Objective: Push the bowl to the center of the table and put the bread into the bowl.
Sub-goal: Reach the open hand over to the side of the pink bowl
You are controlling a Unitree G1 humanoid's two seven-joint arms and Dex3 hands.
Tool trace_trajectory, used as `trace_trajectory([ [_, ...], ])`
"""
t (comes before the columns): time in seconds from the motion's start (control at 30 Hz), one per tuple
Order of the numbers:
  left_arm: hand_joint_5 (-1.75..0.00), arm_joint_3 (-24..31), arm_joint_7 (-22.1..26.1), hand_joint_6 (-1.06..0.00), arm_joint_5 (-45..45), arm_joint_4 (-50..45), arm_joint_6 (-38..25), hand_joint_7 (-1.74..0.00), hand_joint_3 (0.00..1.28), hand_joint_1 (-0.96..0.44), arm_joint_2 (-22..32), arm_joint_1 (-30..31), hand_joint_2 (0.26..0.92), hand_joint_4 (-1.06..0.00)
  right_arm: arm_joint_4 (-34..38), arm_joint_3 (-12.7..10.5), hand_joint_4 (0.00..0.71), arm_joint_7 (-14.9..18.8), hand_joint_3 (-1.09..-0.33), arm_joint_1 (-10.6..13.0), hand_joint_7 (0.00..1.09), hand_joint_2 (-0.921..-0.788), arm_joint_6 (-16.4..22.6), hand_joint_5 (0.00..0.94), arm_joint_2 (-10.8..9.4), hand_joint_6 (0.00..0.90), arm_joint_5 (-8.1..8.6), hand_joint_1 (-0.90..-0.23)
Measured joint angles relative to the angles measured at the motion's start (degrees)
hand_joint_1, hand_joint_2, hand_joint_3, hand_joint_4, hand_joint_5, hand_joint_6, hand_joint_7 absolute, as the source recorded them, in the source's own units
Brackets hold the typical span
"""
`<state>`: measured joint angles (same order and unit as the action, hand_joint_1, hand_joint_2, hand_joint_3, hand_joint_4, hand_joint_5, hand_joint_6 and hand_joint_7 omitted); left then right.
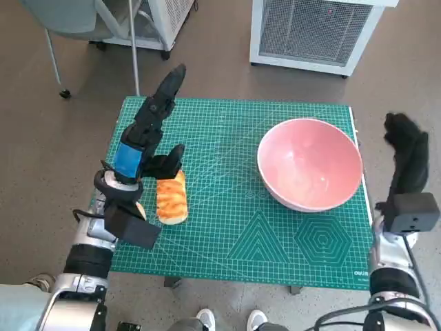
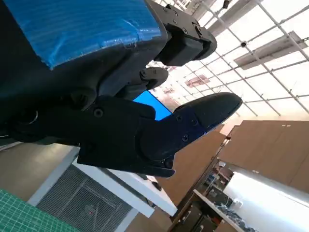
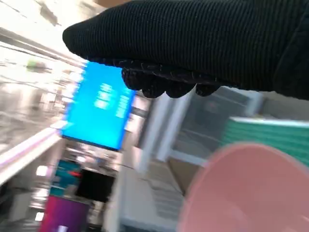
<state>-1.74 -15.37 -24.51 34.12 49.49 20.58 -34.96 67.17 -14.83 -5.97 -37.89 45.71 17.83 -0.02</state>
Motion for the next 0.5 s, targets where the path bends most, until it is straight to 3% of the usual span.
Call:
trace_trajectory([
  [0.23, 0.00, 0.0, 0.0, -0.24, 0.0, 0.2, 0.0, 0.00, 0.66, -0.68, 0.2, 0.0, 0.921, -0.17, 2.3, 0.7, 0.198, 1.9, -0.861, -0.5, 0.51, -0.921, -4.1, 0.000, -2.6, -0.001, -0.01, -0.550],
  [0.5, 0.00, 0.0, 0.1, -0.24, 0.0, 0.9, 0.0, 0.00, 0.66, -0.68, 0.6, 0.0, 0.921, -0.17, 4.4, 2.7, 0.190, 7.1, -0.858, -3.4, 0.49, -0.921, -9.6, 0.000, -1.9, 0.002, -0.46, -0.582],
])
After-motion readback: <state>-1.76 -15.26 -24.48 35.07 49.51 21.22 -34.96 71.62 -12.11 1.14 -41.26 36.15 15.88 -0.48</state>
